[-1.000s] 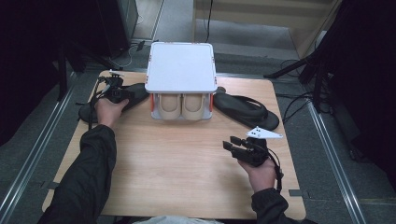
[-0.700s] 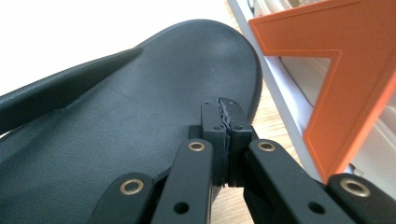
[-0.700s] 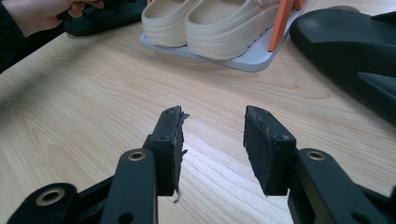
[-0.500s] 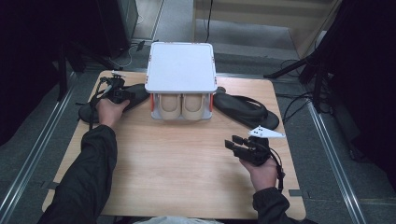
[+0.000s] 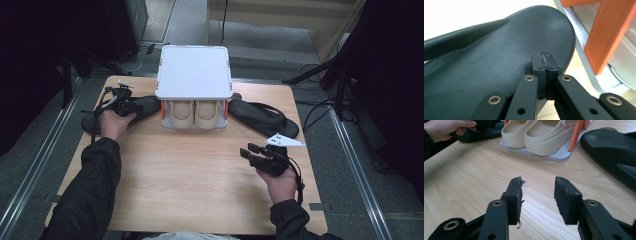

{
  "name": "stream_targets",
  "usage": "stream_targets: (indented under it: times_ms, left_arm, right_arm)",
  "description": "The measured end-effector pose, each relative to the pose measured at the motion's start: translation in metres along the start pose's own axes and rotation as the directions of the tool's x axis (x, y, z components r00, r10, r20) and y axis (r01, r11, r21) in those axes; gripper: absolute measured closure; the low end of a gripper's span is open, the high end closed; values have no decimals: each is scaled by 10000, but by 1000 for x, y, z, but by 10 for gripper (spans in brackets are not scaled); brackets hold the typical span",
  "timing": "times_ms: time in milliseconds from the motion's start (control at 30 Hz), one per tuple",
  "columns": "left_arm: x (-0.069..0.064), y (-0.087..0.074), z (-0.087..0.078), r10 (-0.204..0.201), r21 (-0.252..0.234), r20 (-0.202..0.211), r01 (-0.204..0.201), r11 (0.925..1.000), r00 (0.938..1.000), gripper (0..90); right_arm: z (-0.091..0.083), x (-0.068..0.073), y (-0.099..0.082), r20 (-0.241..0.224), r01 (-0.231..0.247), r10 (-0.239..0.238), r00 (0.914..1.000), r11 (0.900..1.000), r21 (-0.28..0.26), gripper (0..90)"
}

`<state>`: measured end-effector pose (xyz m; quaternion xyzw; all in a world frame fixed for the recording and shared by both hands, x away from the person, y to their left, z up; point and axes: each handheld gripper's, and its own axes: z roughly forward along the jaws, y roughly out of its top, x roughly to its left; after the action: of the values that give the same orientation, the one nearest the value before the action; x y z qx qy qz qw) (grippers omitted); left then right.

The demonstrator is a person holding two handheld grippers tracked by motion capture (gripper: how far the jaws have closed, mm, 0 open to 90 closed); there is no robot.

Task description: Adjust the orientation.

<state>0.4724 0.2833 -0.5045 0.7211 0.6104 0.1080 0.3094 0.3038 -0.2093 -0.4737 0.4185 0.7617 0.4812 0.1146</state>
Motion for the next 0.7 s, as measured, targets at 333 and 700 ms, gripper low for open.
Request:
stream_targets:
  times_ms: [333, 700]
  left_arm:
    - [-1, -20, -15, 138, 294, 250, -145, 9995, 9996, 899]
    - [-5, -48, -33, 163, 328, 619, -184, 9993, 9979, 898]
  right_arm:
    - [7, -2, 4, -221, -96, 96, 9997, 10000, 5, 587]
    - [9, -3, 8, -289, -136, 132, 9995, 9998, -129, 588]
